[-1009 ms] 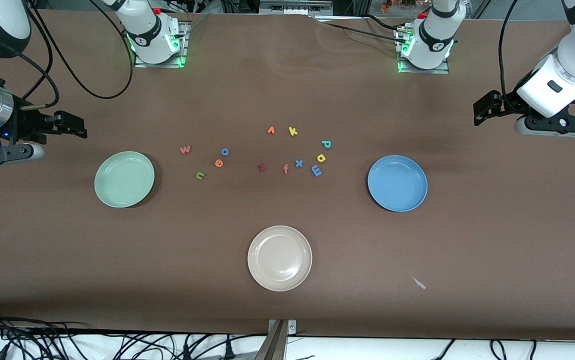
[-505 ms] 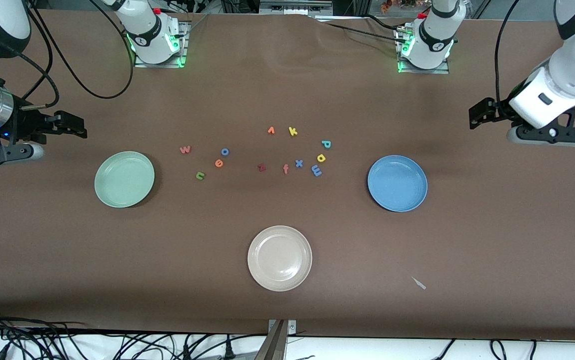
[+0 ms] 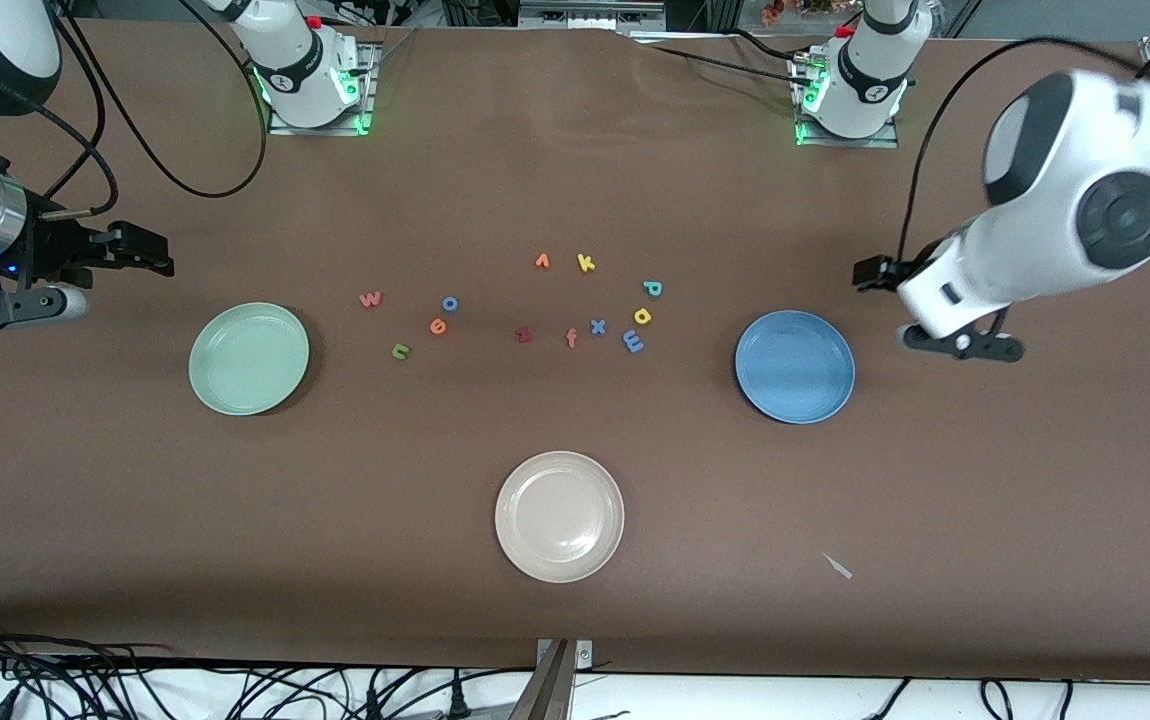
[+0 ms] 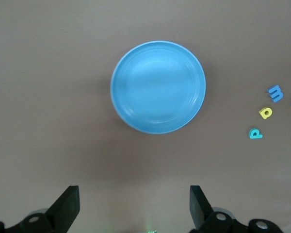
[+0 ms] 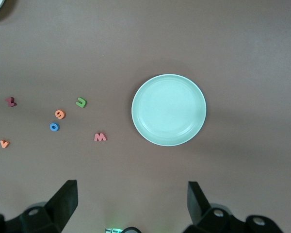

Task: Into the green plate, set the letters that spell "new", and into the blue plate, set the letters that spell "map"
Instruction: 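Move the left gripper over the blue plate toward the letters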

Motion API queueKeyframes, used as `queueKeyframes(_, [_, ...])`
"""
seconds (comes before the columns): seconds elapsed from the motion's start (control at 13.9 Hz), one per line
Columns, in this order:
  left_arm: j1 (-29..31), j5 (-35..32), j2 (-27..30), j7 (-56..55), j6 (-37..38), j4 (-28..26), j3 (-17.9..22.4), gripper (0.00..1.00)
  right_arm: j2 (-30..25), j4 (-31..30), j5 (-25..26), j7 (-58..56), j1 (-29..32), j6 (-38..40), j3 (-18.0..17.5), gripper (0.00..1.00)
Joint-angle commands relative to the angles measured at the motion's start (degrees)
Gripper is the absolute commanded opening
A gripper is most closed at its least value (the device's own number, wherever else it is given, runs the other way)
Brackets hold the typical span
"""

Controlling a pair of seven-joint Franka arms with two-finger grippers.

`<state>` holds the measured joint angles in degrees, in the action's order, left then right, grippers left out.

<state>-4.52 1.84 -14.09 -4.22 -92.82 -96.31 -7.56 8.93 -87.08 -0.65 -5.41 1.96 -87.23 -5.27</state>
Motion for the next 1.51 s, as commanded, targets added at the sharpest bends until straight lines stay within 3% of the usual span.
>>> queueKeyframes(0.0, [-1.54,1.06,-7.07,0.35,-1.21,4.82,0.44,1.0,-0.05,0.86,-1.11,-0.74,0.24,1.1,0.0,1.0])
queueKeyframes(0.29, [-1.9,1.15,-10.69,0.26,-5.09,4.64,0.44,1.0,-0.05,0.86,-1.02,-0.74,0.24,1.19,0.0,1.0])
queueKeyframes(1.08, [-4.44,0.8,-12.98,0.08,-5.97,3.85,0.44,1.0,0.21,1.66,-0.14,-0.66,0.5,1.1,-0.09,1.0])
queueKeyframes(1.44, [-7.78,0.01,-14.03,0.17,-12.38,3.85,0.53,1.0,3.46,1.74,-0.67,-0.74,0.76,0.66,0.09,1.0])
